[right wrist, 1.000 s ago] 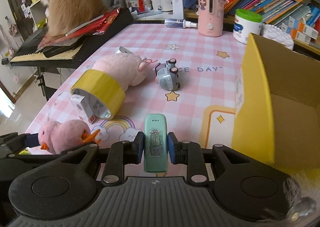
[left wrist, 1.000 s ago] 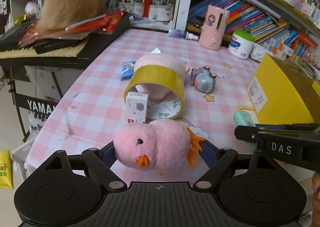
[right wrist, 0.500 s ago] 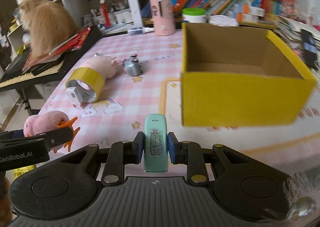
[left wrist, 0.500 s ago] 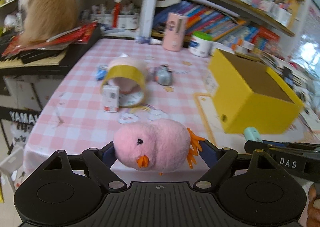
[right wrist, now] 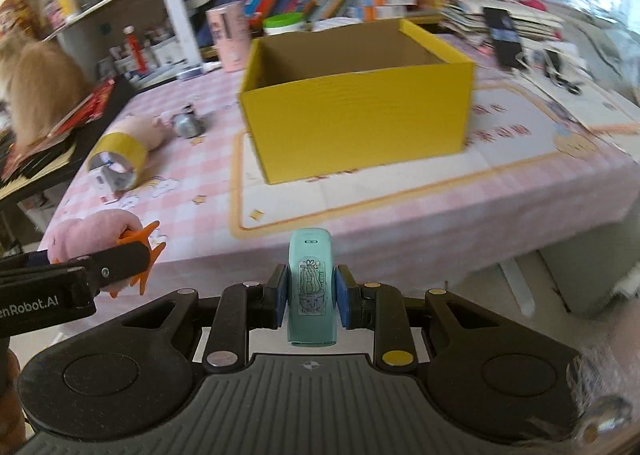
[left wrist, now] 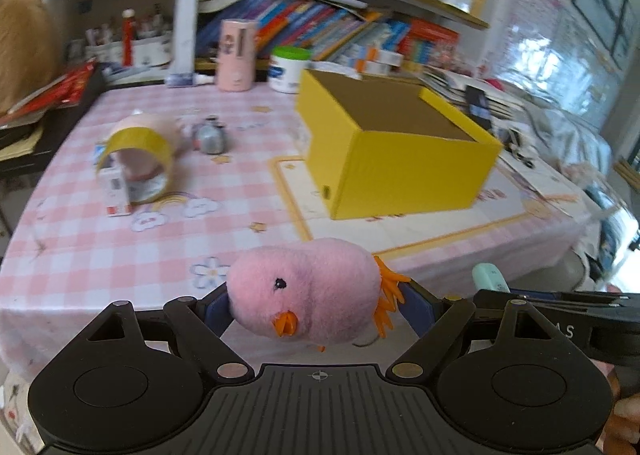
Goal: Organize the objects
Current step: 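Carry the highlighter and chick in both tools over the yellow box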
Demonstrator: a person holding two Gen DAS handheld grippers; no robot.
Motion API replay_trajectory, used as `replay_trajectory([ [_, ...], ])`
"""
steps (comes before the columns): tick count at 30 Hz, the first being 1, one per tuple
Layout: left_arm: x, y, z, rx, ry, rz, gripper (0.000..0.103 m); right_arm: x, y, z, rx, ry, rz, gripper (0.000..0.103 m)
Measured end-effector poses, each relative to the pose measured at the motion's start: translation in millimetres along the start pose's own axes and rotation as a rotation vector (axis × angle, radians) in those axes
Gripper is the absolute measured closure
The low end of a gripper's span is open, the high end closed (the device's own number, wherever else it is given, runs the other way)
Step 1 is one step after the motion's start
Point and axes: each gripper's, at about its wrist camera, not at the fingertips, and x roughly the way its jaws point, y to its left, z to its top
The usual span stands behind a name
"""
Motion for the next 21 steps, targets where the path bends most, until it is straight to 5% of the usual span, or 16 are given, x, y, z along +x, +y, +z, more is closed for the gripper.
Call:
replay_trajectory([
  [21,18.9,-39.3,14.1,0.082,-0.009,-0.072,0.017,-16.5,-40.0,-6.4,0.074,-0.014,-0.09,0.08],
])
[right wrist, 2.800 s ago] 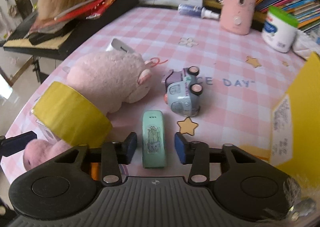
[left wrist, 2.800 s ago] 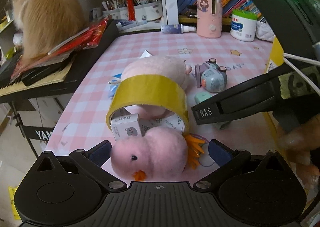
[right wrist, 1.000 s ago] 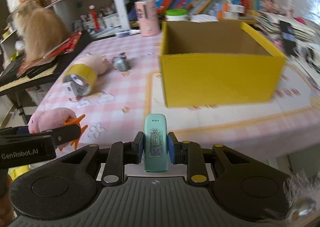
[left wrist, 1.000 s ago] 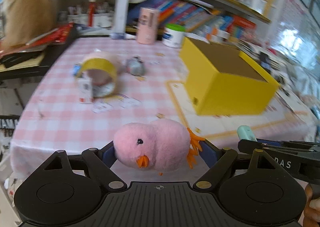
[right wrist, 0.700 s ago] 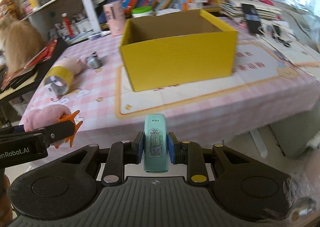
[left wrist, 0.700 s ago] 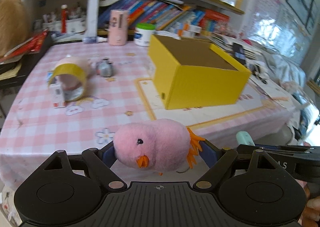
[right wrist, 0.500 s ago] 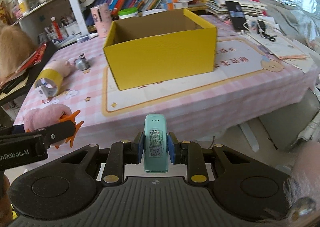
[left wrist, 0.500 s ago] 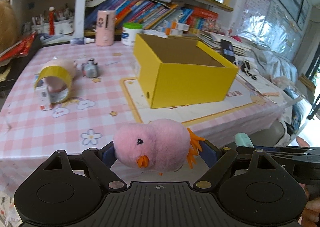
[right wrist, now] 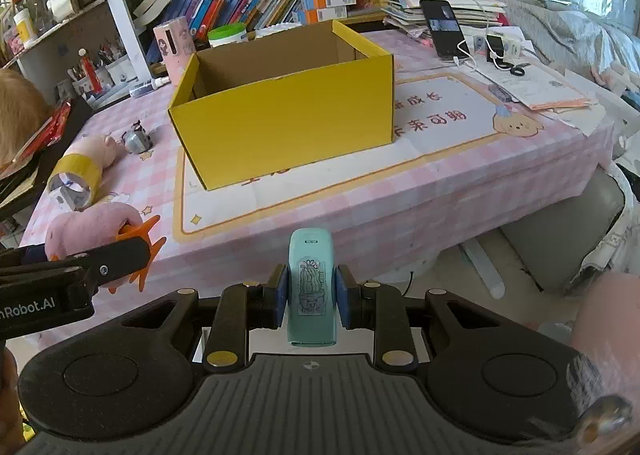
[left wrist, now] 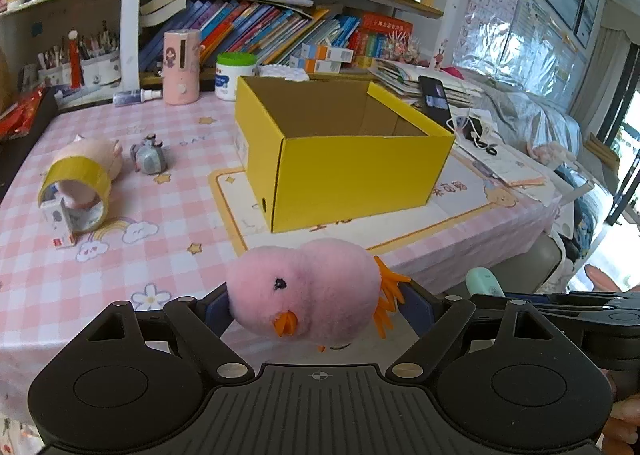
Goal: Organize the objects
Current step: 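Carry the highlighter and chick in both tools over the yellow box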
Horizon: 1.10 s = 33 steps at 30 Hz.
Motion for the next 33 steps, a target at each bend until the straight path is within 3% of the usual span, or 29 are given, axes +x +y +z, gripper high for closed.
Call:
replay_trajectory([
  [23,36.8,-18.9,44.0,0.06,-0.059,-0.006,0.017,38.4,-21.9,54.9,-0.008,-0.005,0.002,0.08],
  [33,45.4,-24.1,77.6,0.092,-0.152,0.013,0.018,43.8,-17.0,99.6,-0.068,-0.096,0.044,0.08],
])
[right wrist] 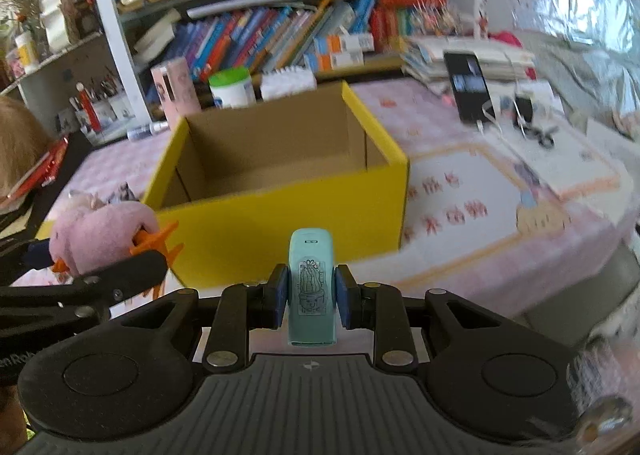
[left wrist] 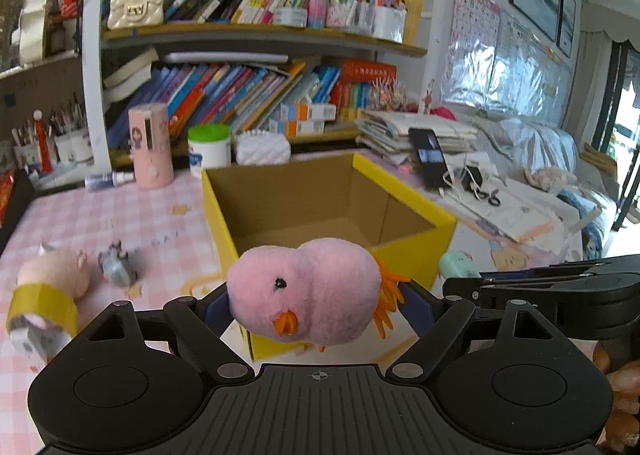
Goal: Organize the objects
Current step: 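Carry the highlighter and chick in both tools over the yellow box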
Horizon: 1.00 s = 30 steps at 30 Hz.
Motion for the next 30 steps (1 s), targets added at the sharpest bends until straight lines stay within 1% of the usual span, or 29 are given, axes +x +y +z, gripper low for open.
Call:
replay_trajectory([
  [8,16.7,-5.7,32.9,0.012,-0.066,0.031,0.018,12.5,-10.0,40.9,-0.046,-0.062,0.037,0.08],
  [12,30.0,-8.6,46.2,0.025,-0.067,0.056,0.017,24.3,-17.4,61.0,-0.068,-0.077,0.056,0.08],
  [16,54.3,-8.5,49.5,0.027,-0.01,0.084,0.017,41.5,-22.5,78.1,-0.1,-0.084,0.072,0.08],
  [21,82.5,-6.6,46.1,0.048,0.068,0.107,0.017,71.7,-28.3,92.8,-0.134,-0.063,0.091,0.08],
  [24,96.1,-3.9,47.7,0.059,0.104,0.125,0.017,90.1,-29.0,98.8,-0.145,-0.027,0.116,0.08],
  [27,111.6,-3.9,46.8,0.071,0.156,0.126,0.017,109.4,-24.9,102.6,-0.184,0.01,0.13,0.08],
  [30,127.8,-3.2,44.7,0.058,0.215,0.138,0.017,132.6,-21.0,107.6,-0.214,0.071,0.14,0.08],
])
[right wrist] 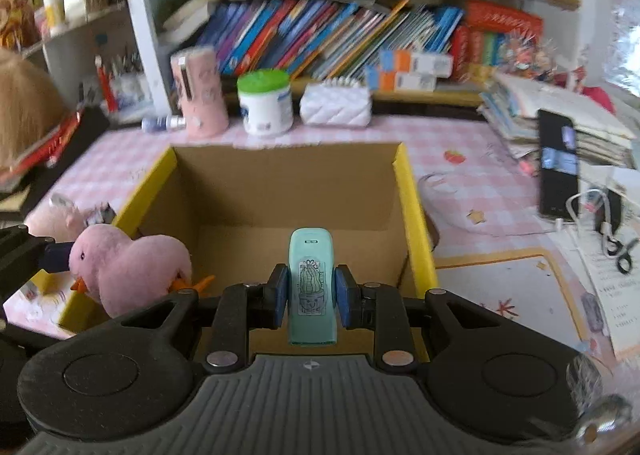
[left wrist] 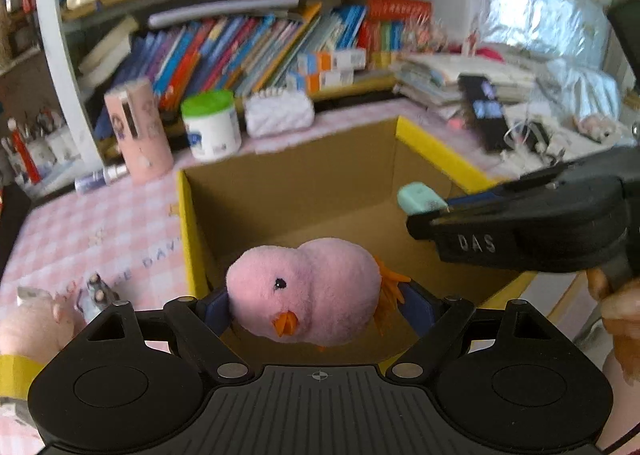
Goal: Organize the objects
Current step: 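Open both tools to drop the highlighter and chick into the box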
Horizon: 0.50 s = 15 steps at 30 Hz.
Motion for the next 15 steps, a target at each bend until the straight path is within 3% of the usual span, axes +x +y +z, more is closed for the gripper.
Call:
replay_trajectory([
  [10,26.1,-4.2,4.0,-0.024,0.081,0.01,0.017,53.4,-0.1,13.5,-0.07,0.163,0.035,0.08],
  [15,29.7,-9.2,4.9,-0.022,0.086,0.009,0.017,68.8,1.7,13.7,-0.128,0.218,0.04,0.08],
])
